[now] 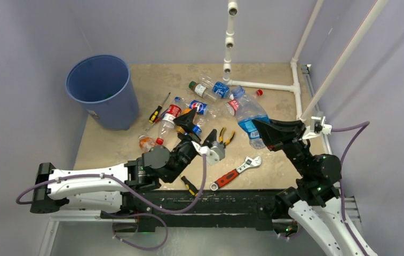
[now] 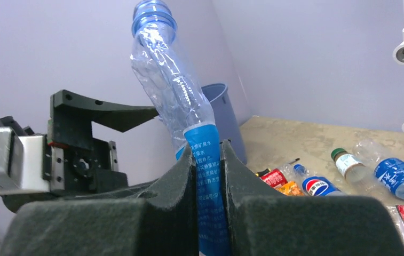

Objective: Put the plastic bottles in the bin
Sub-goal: Pick up the plastic bottle at the center of the board.

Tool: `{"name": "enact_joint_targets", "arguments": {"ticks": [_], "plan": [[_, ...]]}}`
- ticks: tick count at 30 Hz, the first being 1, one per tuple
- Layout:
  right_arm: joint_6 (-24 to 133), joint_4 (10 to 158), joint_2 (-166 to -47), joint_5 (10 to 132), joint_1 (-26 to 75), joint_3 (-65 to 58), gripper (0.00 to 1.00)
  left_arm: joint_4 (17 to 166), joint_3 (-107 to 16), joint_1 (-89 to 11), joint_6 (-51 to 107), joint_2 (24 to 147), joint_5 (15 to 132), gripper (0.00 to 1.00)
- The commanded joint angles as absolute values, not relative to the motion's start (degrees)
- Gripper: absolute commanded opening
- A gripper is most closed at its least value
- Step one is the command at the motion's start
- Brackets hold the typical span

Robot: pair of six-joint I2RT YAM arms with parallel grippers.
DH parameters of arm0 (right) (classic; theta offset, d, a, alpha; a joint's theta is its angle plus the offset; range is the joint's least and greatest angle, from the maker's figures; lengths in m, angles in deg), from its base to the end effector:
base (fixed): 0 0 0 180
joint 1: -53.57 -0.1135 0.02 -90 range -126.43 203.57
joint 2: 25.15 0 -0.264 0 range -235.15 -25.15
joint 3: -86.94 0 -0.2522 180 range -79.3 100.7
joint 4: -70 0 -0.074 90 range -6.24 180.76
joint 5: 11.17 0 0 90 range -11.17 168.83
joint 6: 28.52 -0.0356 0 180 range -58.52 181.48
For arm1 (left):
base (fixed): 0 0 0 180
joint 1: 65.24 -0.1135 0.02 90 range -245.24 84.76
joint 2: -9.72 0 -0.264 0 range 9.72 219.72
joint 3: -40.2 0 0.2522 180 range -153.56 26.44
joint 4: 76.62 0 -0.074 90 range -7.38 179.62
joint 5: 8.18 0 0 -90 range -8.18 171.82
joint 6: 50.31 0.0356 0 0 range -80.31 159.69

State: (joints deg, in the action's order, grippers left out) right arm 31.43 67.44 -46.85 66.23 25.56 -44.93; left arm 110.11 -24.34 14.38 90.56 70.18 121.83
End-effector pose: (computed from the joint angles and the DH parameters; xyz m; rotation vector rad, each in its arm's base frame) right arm 0.0808 0.0518 0.3761 -0.1890 1.1181 1.0256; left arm 0.0659 -0.2328 0.3801 0.9453 1.0690 0.0686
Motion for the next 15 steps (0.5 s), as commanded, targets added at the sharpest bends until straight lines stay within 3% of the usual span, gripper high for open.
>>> {"name": "enact_joint_targets", "arguments": {"ticks": [1, 3, 5, 8, 15], "plan": [[29.87, 56.65, -47.29, 69.78, 25.59, -48.55, 0.00, 110.06, -26.51, 13.60, 65.60, 66.46, 118.91, 0.99], [29.75, 54.36, -47.47, 69.03, 25.54, -49.99, 0.00, 107.24, -28.30, 10.89, 55.93, 65.33, 113.23, 0.99], [29.81, 52.30, -47.50, 68.57, 25.55, -51.79, 0.00, 102.22, -30.69, 1.01, 42.53, 65.16, 96.95, 0.99], [29.62, 47.85, -46.61, 67.56, 25.57, -56.15, 0.00, 108.53, -28.64, -11.64, 22.99, 66.16, 72.58, 0.99], [28.77, 43.90, -46.34, 61.61, 25.58, -60.11, 0.00, 124.90, -25.63, -16.72, 6.83, 68.71, 60.66, 0.99]]}}
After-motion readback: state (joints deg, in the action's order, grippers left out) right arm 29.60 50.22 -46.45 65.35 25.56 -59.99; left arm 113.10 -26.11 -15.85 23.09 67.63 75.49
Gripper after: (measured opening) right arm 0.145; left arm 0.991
